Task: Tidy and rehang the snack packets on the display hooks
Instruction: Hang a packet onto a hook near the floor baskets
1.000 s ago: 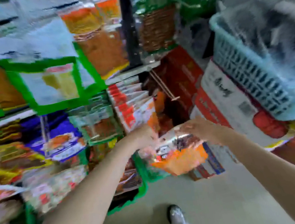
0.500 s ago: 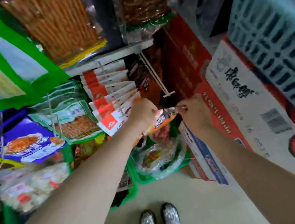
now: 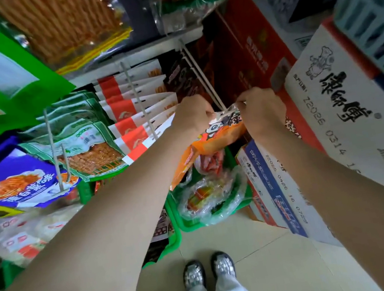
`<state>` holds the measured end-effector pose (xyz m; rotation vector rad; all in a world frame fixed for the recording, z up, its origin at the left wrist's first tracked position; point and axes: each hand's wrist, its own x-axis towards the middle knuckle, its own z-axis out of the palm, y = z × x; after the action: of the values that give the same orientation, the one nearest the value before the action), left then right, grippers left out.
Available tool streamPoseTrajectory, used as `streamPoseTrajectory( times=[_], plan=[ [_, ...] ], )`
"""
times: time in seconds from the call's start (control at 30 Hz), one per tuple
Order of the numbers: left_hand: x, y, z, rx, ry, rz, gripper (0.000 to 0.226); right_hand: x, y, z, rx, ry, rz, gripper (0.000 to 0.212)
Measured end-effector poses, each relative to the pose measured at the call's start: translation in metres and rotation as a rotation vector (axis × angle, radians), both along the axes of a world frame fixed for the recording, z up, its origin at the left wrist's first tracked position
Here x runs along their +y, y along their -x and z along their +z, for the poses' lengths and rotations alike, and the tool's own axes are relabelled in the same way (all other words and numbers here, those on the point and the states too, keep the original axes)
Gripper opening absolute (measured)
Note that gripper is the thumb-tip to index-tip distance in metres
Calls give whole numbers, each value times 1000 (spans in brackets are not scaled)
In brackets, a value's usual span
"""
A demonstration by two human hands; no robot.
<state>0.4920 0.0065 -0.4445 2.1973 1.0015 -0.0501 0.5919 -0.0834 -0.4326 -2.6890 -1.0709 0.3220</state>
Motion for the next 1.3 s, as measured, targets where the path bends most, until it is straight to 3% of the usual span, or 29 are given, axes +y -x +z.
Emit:
streamPoseTrajectory(
  times=[0.4,0.83,0.97,1.07,1.13,1.2,1.3],
  plan=[
    [-7,4,6,-120,-82,-4,22,-4,-8,0,12,-55,-3,23],
    [4,-5,3,46,-203,-90,20,5,-15,-4,-1,15,40,23],
    [8,-7,-3,6,-190,9,24,13,-17,-10,45,-38,34,23],
    [10,-6,-9,-58,-183,195,24,26,-23,-17,210,-133,51,24],
    [13,-5,-10,-88,-147,286,28,34,-27,-23,446,-163,53,31],
    [12,-4,-12,-57,-118,238,51,35,-27,-29,788,-202,24,51],
    [3,1,-13,-49,-146,138,71,28,-22,-27,937,-271,-9,69]
  ],
)
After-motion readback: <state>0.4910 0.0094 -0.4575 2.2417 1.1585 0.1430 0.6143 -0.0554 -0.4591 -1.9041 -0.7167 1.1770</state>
